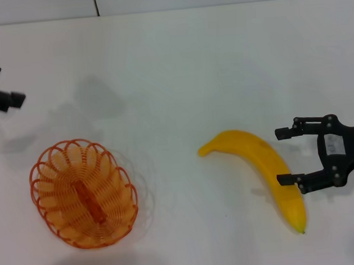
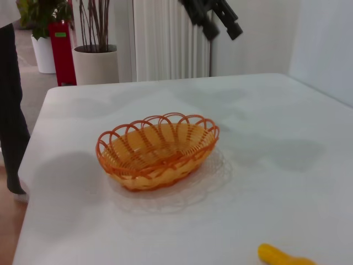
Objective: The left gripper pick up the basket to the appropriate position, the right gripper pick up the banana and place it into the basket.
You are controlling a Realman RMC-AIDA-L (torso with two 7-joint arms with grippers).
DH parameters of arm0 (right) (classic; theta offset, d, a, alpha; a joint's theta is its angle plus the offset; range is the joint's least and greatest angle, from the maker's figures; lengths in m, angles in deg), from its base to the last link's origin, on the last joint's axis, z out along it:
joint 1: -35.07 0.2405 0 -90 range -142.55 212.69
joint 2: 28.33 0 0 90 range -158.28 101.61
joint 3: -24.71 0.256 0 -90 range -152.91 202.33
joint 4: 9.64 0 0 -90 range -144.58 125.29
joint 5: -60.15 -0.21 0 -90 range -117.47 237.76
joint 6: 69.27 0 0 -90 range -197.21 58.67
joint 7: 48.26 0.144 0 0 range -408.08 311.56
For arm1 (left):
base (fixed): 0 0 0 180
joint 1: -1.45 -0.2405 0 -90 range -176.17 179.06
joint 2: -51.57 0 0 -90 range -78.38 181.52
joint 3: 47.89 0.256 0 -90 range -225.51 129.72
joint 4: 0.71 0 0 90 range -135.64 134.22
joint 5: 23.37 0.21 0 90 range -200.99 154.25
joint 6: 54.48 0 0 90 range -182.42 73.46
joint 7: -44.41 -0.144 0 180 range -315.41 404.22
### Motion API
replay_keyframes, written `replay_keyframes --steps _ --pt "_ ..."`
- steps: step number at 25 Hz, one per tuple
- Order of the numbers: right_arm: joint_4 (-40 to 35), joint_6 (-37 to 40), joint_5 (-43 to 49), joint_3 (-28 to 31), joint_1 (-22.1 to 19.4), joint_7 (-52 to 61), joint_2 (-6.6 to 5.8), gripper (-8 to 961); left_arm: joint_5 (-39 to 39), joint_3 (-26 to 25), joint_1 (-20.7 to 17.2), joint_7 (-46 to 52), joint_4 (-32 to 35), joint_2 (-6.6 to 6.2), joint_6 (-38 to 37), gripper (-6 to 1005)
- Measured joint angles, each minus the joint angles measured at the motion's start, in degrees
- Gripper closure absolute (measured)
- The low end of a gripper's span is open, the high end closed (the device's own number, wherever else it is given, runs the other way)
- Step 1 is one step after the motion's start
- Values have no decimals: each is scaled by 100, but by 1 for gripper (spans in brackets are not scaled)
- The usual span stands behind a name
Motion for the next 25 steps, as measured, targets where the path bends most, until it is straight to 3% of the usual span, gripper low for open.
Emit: replay_keyframes --steps 3,6,7,12,13,25 --pt "7 -2 0 -1 16 1 2 77 448 446 -3 -719 497 302 34 219" --pt "23 -2 -1 -1 33 2 2 77 483 672 -28 -1012 639 401 70 225" --pt "32 -2 -2 -1 36 1 2 77 271 1062 -36 -1149 458 383 97 227" --pt "49 -2 -4 2 36 1 -13 77 279 1665 -24 -1295 -36 381 443 236" --pt "50 -2 -4 0 36 2 -13 78 358 1837 2 -1296 -407 372 756 238" --pt "62 -2 0 -1 36 23 -6 78 488 2291 334 -1379 -1487 388 1504 261"
